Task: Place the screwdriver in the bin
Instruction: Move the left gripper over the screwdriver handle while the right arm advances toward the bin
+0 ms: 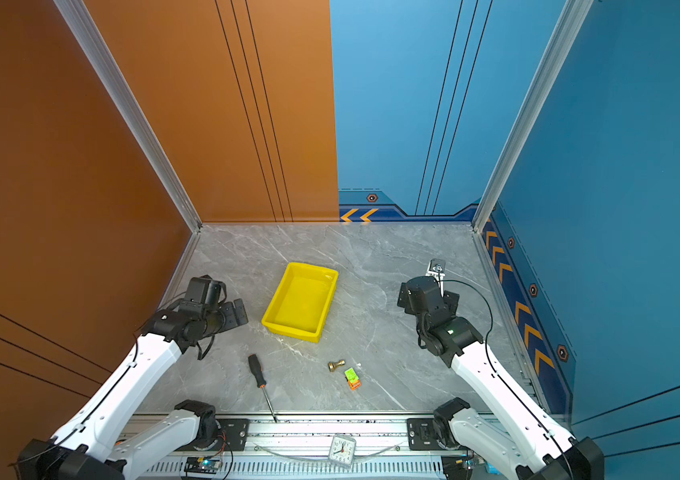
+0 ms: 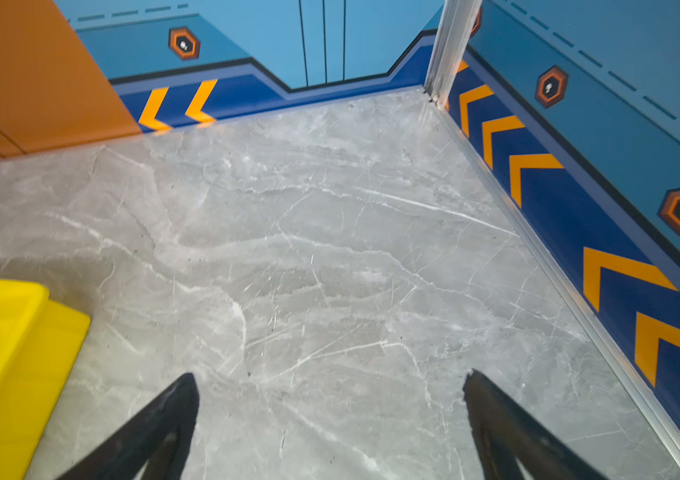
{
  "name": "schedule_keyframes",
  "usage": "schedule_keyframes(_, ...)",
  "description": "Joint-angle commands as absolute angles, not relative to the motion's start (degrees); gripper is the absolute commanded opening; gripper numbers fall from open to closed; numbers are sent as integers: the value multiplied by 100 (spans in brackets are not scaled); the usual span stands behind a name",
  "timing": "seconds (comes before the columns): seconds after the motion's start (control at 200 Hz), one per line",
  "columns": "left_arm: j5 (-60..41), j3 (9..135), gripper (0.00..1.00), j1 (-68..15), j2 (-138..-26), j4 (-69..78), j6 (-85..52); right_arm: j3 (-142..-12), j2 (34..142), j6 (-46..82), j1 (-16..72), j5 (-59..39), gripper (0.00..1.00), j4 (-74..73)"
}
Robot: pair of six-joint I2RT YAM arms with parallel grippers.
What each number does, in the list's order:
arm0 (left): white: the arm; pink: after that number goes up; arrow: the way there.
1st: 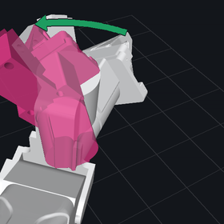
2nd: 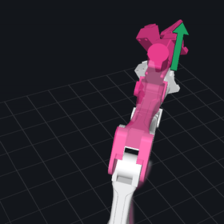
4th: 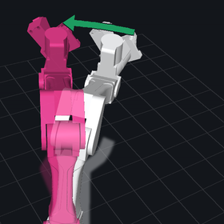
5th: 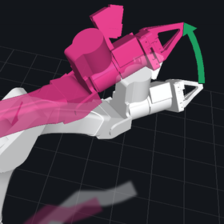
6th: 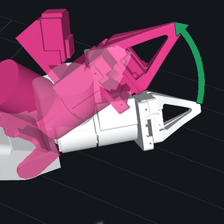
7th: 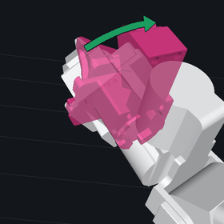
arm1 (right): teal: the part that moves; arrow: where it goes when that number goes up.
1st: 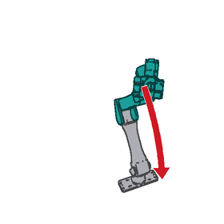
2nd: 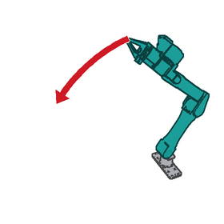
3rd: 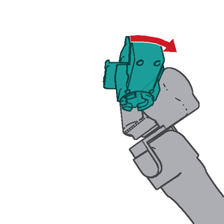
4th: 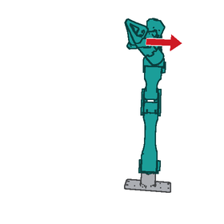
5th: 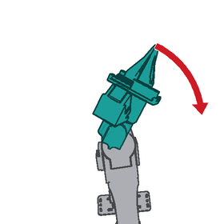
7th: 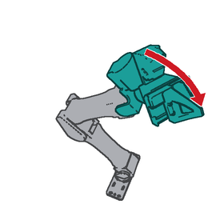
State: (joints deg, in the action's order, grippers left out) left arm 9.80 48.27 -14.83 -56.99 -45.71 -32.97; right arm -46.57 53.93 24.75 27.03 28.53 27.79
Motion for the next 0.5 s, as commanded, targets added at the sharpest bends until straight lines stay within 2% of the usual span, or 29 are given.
schedule_keyframes(0.0,982,4994,98,-1964,-5642,-5405,-3983,-4927,5315,2536,2951,2618,100,3579)
schedule_keyframes(0.22,1114,4591,98,-2756,-5620,-5522,-4918,-4997,5297,2229,3608,2177,100,3562)
schedule_keyframes(0.365,1190,4458,98,-3048,-5786,-5520,-5263,-5229,5474,1917,4441,2176,100,3483)
schedule_keyframes(0.491,1209,4324,99,-3188,-5933,-5517,-5540,-5122,5576,1739,4762,1763,100,2924)
